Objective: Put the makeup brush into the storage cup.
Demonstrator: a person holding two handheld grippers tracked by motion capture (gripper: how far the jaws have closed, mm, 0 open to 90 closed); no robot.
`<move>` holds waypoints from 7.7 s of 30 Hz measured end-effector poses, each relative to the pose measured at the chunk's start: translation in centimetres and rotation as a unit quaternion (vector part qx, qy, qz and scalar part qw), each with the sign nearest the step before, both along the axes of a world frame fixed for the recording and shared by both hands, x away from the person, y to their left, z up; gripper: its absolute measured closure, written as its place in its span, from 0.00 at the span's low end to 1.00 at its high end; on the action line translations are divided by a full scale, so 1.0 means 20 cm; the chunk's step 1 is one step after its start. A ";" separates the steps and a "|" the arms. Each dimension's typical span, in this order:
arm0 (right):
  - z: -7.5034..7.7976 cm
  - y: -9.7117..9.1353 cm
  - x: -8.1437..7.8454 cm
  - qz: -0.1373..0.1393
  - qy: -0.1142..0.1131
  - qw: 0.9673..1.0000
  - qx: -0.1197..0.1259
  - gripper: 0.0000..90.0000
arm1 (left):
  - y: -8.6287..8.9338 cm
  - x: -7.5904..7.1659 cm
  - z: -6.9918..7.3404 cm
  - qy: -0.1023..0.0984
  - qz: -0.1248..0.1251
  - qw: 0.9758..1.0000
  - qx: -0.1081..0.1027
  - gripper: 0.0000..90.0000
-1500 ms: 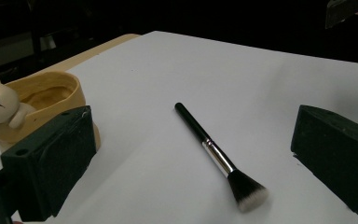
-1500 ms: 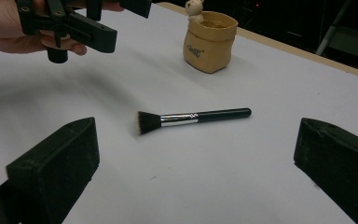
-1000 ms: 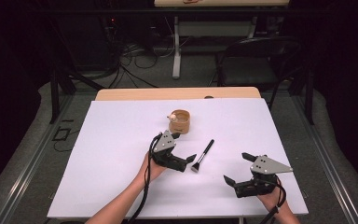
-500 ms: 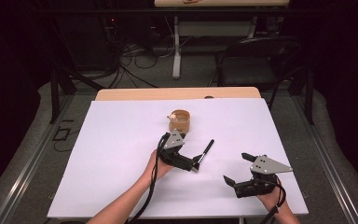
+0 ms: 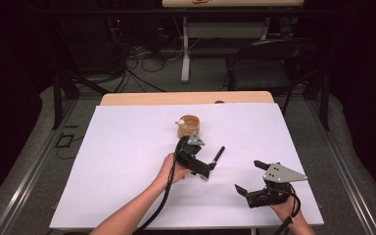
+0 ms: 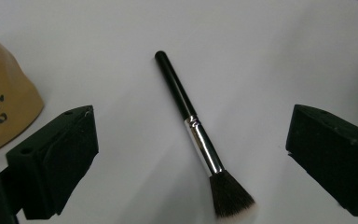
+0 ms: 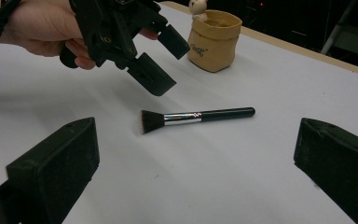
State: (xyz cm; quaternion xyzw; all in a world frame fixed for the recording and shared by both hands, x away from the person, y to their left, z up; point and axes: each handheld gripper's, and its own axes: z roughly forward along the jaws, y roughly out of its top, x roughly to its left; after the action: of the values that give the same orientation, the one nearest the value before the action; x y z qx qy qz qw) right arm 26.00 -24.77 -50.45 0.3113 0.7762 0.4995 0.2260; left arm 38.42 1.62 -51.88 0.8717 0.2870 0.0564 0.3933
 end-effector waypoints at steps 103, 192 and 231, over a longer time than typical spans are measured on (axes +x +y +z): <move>-0.02 0.02 0.02 0.021 0.036 0.999 -0.027 0.00 | 0.15 -0.02 0.13 0.087 -0.116 0.973 0.178 0.86; -0.06 0.56 0.37 0.198 0.131 0.951 -0.198 0.67 | 0.24 -0.14 0.16 0.021 -0.270 0.933 0.238 0.86; -0.08 0.57 0.34 0.240 0.122 0.938 -0.218 0.88 | 0.35 -0.07 0.17 -0.012 -0.231 0.958 0.171 0.14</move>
State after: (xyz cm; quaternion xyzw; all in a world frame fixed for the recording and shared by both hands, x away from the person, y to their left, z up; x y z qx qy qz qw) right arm 32.76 -13.41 -52.12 0.1173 0.9393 0.3158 0.0647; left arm 36.94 8.54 -48.42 0.9677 0.0586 0.0229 0.2441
